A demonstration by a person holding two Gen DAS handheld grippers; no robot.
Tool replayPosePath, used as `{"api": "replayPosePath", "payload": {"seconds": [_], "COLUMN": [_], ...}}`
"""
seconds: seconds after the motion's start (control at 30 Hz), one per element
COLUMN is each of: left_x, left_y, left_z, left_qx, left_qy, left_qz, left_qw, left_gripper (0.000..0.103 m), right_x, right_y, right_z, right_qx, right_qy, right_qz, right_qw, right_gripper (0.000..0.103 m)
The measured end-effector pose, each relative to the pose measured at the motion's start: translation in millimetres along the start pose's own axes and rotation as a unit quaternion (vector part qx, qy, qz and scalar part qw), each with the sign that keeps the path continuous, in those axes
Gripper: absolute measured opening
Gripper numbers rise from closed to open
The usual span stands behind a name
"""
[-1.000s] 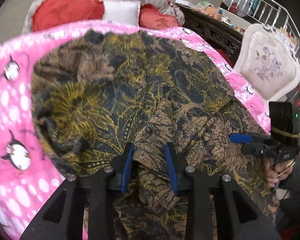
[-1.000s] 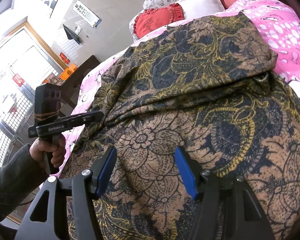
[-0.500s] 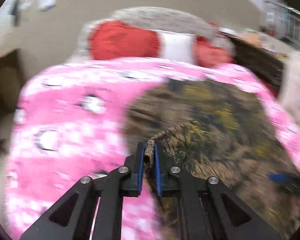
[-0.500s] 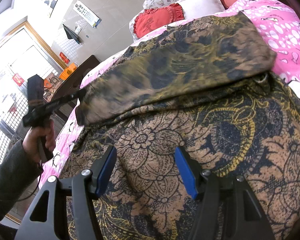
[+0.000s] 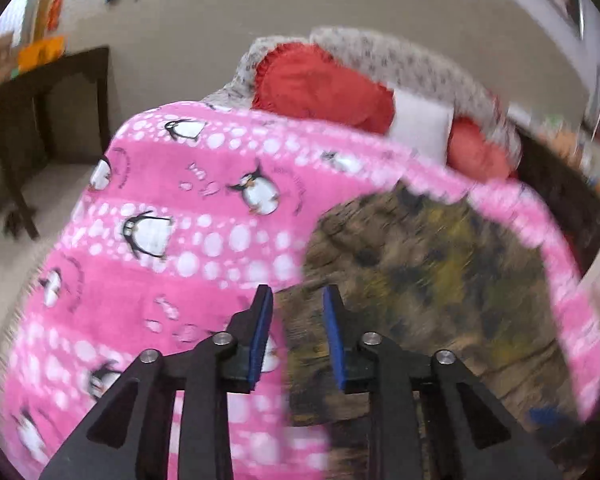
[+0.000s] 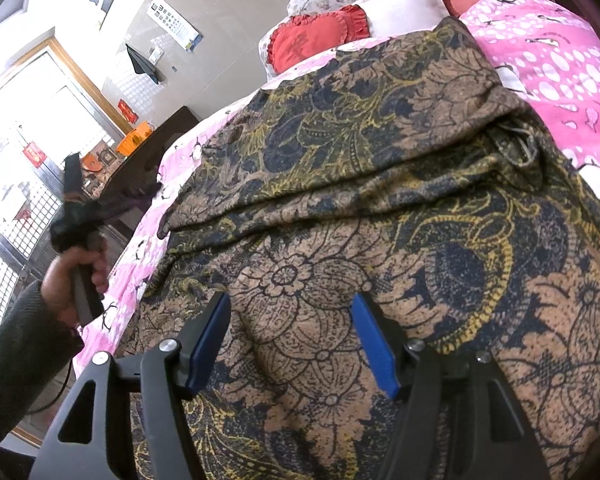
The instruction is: Fold small clothes
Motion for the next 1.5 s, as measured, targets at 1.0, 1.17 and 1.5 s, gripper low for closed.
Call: {"api": "replayPosePath", "payload": {"seconds": [1.0,1.17,1.5], "left_x": [44.6,45.5,12.5], "left_y": [77.6,77.5,42.0], "left_z": [-74.1,-69.0,-72.4], "left_qx": [-0.020,-0.044,-0.041], "left_qy": [0.085,0.105,0.085], "left_qz": [0.055,0.062,0.013], "left_qw": [0.9946,0.9916,0.9954], "left_gripper": [0.013,0.013,0.013], "right_x": [-51.2,3.6,-27.4], "right_y": [-187.2,-187.4,-184.0], "right_z": [-80.0,-140.1,-86.6], "right_qx": [-0.086,-0.098,-0.119], "right_qy": [0.230,0.285,0.267], "right_qz": [-0.041,0.036,-0.025], "right_qw": [0.969,0.953,0.956], "right_gripper": [0.052,0.058,0.066]}}
Point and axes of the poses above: each gripper's, at about its wrist camera, not at the fingertips, and x roughly the way its jaws point, z to its left, y to its underside, the point moved 10 cm from there along x, roughly the way its jaws point, and after that the axes turned 12 degrees about -y, right-handed, at the moved point
